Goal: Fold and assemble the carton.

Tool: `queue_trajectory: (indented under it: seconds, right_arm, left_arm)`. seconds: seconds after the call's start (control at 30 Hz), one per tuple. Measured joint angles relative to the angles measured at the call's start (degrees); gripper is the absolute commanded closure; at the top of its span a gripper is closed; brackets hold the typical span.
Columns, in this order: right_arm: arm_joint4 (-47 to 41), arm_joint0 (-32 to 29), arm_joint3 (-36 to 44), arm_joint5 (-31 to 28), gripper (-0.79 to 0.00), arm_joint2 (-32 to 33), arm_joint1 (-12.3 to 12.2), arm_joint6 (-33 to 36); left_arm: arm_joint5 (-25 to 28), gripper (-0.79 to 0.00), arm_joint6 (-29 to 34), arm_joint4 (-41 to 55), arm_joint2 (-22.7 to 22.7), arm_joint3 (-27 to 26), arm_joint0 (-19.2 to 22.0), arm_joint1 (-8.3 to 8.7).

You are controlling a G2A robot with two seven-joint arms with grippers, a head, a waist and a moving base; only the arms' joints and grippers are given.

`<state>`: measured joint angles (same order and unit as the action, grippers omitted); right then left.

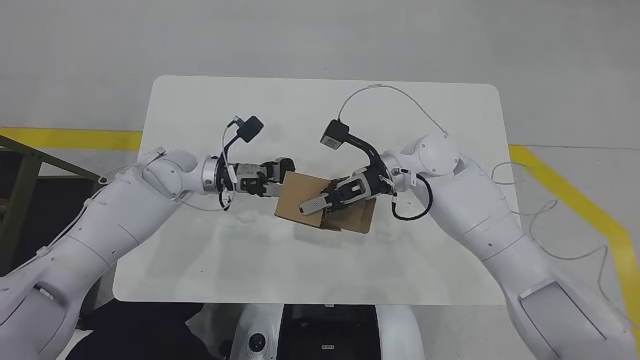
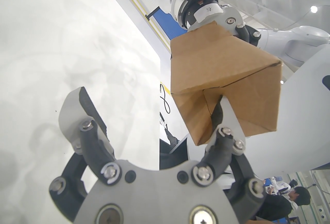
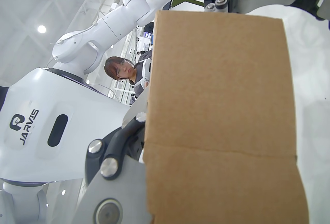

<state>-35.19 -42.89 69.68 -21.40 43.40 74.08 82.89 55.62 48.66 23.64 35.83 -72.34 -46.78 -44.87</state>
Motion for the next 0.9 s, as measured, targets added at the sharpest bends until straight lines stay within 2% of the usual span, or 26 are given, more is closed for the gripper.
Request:
queue_trajectory:
  seconds: [0.9]
  right_arm:
    - [-0.6,0.0,-0.1,-0.2,0.000,-0.3,-0.3,-0.2]
  left_arm:
    - [0.7,-0.785,-0.7,-0.5,-0.7,-0.7,0.2,-0.32]
